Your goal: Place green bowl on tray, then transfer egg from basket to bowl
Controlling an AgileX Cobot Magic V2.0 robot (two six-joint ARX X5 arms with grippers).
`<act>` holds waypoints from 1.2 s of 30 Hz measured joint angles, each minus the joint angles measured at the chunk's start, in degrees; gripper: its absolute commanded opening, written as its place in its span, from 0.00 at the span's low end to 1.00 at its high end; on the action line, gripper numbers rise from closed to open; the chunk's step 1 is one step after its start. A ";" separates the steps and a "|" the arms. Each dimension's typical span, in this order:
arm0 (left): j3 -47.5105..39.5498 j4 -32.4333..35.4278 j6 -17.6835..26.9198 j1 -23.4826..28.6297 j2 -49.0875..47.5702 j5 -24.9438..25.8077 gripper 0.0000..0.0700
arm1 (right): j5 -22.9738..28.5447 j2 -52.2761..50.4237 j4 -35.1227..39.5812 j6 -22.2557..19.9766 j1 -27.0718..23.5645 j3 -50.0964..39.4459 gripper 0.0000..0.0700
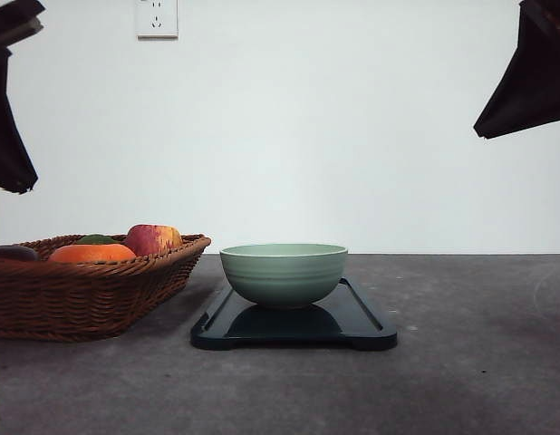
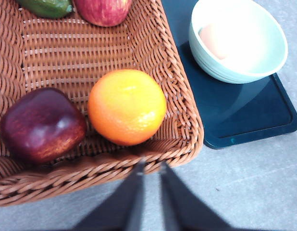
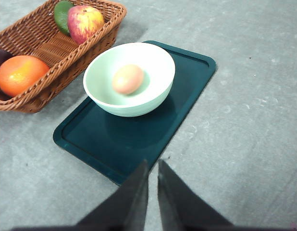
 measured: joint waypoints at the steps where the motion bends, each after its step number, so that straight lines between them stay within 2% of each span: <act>1: 0.00 0.00 0.00 0.00 0.00 0.00 0.00 | -0.01 -0.01 0.11 0.00 0.00 0.00 0.02; 15: -0.02 0.18 0.60 0.51 -0.36 -0.04 0.00 | -0.02 -0.04 0.65 0.00 0.00 0.00 0.02; 21: -5.06 9.42 3.77 8.11 -6.48 -0.22 0.00 | -0.02 -0.04 0.65 0.00 0.00 0.00 0.02; 27: -16.57 18.23 5.82 17.61 -20.28 -0.26 0.00 | -0.02 -0.04 0.65 0.00 0.00 0.00 0.02; 31: -23.88 19.24 6.45 23.15 -30.23 -0.32 0.00 | -0.02 -0.04 0.67 0.00 0.00 0.00 0.02; 36: -30.81 19.06 6.83 27.16 -40.29 -0.33 0.00 | -0.02 -0.04 0.67 0.00 0.00 0.00 0.02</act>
